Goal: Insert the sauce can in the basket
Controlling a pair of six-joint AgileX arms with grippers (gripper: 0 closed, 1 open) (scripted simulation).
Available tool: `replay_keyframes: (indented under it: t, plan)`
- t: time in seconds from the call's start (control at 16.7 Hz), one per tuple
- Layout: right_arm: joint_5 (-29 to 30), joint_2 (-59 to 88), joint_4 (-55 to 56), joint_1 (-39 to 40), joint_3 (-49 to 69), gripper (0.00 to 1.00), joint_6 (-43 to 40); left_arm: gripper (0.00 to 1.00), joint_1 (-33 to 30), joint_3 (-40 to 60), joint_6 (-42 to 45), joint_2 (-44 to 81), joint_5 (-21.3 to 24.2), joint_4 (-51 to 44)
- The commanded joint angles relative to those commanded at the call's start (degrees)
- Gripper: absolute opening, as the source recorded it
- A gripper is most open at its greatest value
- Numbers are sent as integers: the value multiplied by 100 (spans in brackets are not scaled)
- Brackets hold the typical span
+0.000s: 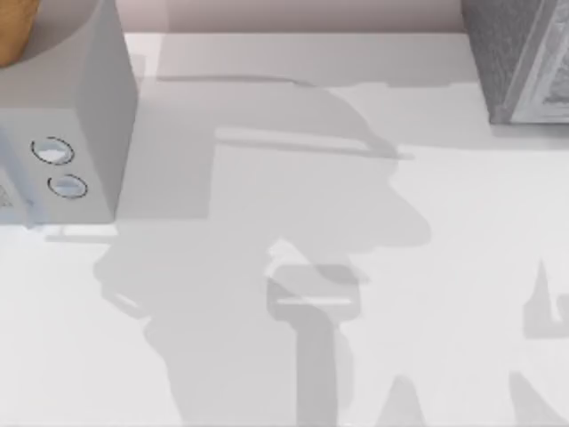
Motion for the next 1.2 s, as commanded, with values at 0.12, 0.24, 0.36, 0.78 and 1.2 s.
replay_keyframes:
  t: [0.12, 0.24, 0.36, 0.78, 1.2]
  plan:
    - [0, 0, 0, 0, 0, 100, 0, 0, -34, -72, -2, -42, -1, -12]
    - [0, 0, 0, 0, 0, 100, 0, 0, -73, -263, -101, -122, -60, 147]
    - [0, 0, 0, 0, 0, 100, 0, 0, -146, -670, -312, -270, -153, 550]
    - [0, 0, 0, 0, 0, 100, 0, 0, -535, -2879, -1374, -1025, -441, 2960]
    - [0, 0, 0, 0, 0, 100, 0, 0, -706, -3877, -1699, -1520, -627, 4027]
